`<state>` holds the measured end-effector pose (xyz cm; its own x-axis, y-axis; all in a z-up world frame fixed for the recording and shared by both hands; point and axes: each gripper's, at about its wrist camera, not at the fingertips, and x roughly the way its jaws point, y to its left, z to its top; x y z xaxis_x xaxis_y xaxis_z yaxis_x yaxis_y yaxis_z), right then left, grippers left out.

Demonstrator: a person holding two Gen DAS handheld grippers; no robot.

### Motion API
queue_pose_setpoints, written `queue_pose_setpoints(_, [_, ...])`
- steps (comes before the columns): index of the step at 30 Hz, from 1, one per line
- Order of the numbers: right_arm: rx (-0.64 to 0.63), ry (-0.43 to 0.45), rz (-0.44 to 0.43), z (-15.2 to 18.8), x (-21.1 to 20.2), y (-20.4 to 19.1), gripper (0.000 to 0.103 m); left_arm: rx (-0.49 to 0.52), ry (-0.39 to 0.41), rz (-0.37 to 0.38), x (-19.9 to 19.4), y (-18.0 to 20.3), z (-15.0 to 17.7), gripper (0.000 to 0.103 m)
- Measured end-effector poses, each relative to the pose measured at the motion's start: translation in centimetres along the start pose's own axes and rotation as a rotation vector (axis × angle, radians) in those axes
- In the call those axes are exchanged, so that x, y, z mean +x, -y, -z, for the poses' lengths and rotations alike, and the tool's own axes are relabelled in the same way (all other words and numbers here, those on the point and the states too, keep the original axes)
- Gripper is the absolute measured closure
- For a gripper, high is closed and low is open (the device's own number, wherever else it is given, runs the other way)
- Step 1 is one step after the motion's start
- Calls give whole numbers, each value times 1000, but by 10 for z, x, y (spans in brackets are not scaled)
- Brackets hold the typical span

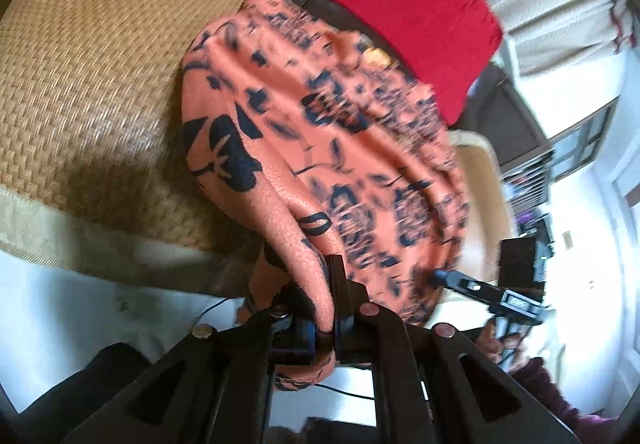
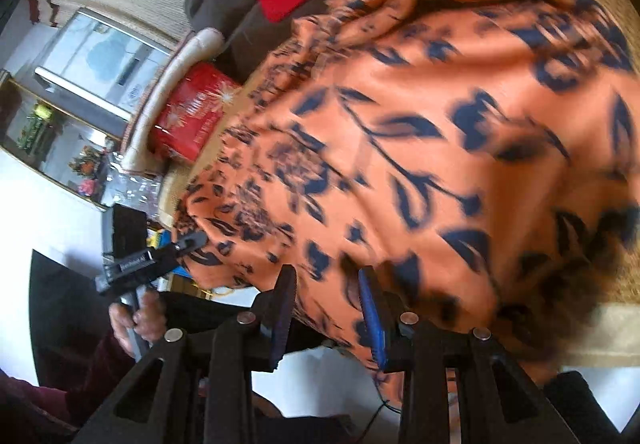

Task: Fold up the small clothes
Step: 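Lay the hem over the collar with both tools and release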

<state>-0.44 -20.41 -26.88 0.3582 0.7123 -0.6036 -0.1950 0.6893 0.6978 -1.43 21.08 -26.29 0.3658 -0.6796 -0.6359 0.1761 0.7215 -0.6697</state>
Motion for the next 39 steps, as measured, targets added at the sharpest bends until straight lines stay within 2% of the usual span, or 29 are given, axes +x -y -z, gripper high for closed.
queue_pose_setpoints(4, [-6, 61, -61, -24, -9, -21, 68, 12, 48, 70, -16, 17, -20, 97])
queue_pose_setpoints(8, [-35, 114, -47, -51, -22, -41, 68, 67, 100, 84, -30, 38, -45, 97])
queue_pose_setpoints(11, [3, 122, -14, -57, -35, -39, 62, 94, 122, 87, -36, 44, -57, 97])
queue_pose_setpoints(12, [45, 108, -3, -55, -39, -31, 51, 93, 122, 91, -37, 44, -59, 97])
queue_pose_setpoints(13, [79, 99, 21, -52, -42, -25, 23, 87, 122, 99, -37, 43, -60, 97])
queue_pose_setpoints(14, [102, 100, 47, -47, -46, -21, 18, 82, 122, 108, -37, 41, -59, 97])
queue_pose_setpoints(18, [198, 108, 96, -15, -63, 16, 18, 77, 124, 127, -36, 28, -50, 97])
queue_pose_setpoints(22, [301, 91, 174, 25, -75, 58, 18, 30, 111, 129, -28, 17, -49, 97])
queue_pose_setpoints(25, [339, 46, 262, 40, -69, 85, 18, 61, 115, 110, -27, 23, -48, 97])
queue_pose_setpoints(29, [314, -22, 371, 39, -44, 104, 18, 96, 115, 84, -25, 27, -44, 97])
queue_pose_setpoints(34, [215, -98, 303, 35, 2, 105, 18, 61, 103, 72, -25, 14, -41, 97])
queue_pose_setpoints(36, [155, -94, 301, 36, 9, 99, 20, 46, 102, 62, -25, 8, -41, 97])
queue_pose_setpoints(39, [125, -114, 232, 38, 7, 85, 25, 25, 103, 52, -27, 0, -41, 97])
